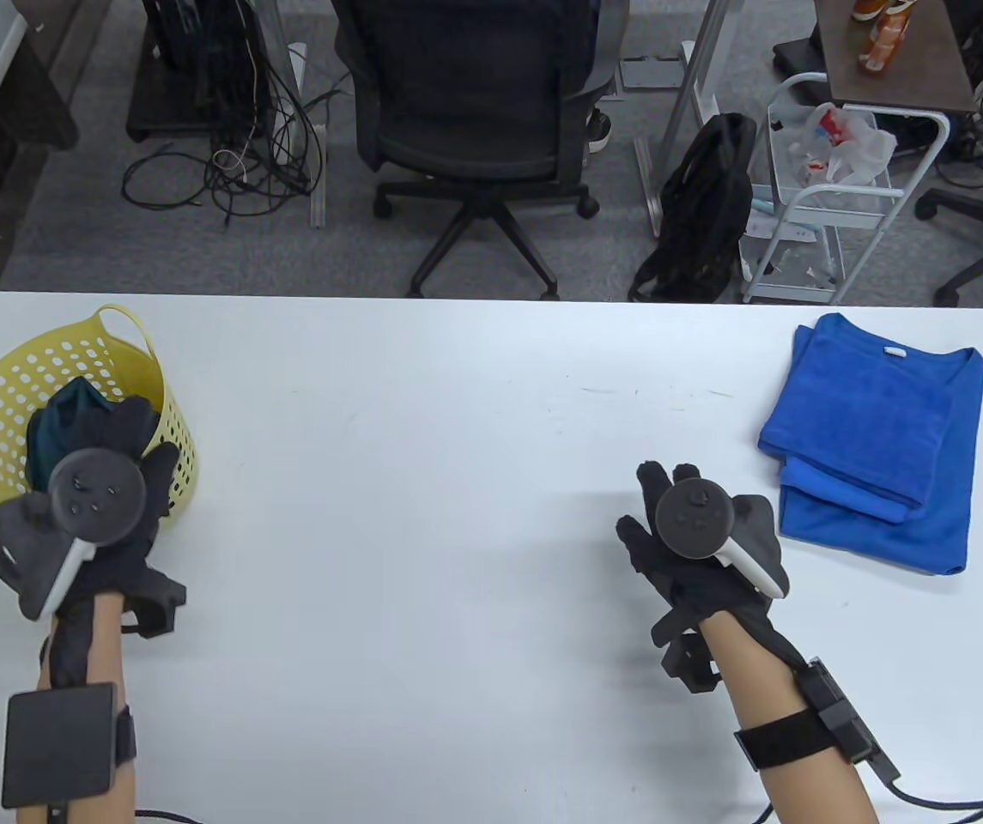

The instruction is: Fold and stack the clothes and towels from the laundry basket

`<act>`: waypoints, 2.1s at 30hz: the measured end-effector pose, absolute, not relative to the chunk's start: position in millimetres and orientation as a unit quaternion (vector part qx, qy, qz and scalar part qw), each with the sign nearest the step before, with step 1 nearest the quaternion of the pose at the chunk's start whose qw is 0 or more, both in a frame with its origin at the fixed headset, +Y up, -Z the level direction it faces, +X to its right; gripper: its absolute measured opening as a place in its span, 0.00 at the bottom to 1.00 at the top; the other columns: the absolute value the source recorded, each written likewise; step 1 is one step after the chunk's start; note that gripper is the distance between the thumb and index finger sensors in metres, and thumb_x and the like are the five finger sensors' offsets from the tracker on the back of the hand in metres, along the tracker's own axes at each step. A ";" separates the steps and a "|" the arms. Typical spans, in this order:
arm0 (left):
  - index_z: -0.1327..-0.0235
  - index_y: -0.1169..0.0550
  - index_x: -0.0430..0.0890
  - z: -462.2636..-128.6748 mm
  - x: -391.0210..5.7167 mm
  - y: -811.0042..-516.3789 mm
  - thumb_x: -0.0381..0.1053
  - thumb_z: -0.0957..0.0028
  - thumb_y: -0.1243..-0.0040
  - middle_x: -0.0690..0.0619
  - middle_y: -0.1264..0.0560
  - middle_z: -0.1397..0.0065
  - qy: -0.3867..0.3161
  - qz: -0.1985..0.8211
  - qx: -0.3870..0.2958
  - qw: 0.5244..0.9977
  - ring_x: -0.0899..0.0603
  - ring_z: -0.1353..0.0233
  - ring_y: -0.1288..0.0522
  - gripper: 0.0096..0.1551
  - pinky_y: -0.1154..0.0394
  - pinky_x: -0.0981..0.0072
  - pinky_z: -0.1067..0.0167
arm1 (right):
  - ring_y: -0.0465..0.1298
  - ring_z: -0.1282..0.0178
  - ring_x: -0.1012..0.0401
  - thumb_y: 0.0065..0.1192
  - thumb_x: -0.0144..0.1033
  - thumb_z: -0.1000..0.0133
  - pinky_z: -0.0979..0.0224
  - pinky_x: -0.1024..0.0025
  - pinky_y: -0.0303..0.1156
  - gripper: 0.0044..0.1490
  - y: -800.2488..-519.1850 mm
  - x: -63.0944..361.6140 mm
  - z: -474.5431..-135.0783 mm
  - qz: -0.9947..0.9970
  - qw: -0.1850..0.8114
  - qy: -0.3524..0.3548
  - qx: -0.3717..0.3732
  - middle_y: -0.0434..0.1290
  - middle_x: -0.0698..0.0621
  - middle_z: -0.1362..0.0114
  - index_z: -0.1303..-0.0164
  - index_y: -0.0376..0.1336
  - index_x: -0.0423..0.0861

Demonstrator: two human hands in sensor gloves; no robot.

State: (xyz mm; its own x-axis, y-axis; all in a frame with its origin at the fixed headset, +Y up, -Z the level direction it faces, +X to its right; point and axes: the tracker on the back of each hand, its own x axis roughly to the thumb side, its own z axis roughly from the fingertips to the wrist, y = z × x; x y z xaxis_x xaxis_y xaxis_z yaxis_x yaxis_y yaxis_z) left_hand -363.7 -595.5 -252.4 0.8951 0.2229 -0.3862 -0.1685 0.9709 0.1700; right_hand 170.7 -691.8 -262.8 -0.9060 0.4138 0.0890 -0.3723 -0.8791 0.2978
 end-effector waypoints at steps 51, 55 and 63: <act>0.39 0.24 0.56 -235.9 -281.2 -571.0 0.53 0.39 0.33 0.50 0.21 0.41 0.173 -0.054 0.166 0.969 0.56 0.54 0.16 0.17 0.16 0.52 0.40 | 0.48 0.23 0.20 0.49 0.40 0.26 0.29 0.23 0.55 0.50 -723.2 192.1 -192.5 0.937 0.328 0.052 0.107 0.34 0.16 0.16 0.11 0.36 0.23; 0.40 0.24 0.57 -192.1 -217.7 -504.7 0.54 0.39 0.33 0.51 0.21 0.40 -0.008 0.073 0.313 0.947 0.55 0.53 0.15 0.17 0.18 0.51 0.36 | 0.48 0.23 0.20 0.49 0.40 0.26 0.29 0.23 0.55 0.49 -722.0 194.6 -191.1 0.929 0.351 0.035 0.114 0.34 0.16 0.16 0.11 0.36 0.24; 0.38 0.27 0.59 -157.8 -134.7 -524.9 0.54 0.39 0.35 0.52 0.22 0.37 -0.199 0.211 0.245 0.925 0.55 0.48 0.16 0.18 0.19 0.51 0.34 | 0.47 0.21 0.18 0.55 0.55 0.32 0.30 0.17 0.54 0.67 -727.3 180.8 -190.9 0.847 0.458 0.132 0.236 0.29 0.15 0.17 0.12 0.22 0.30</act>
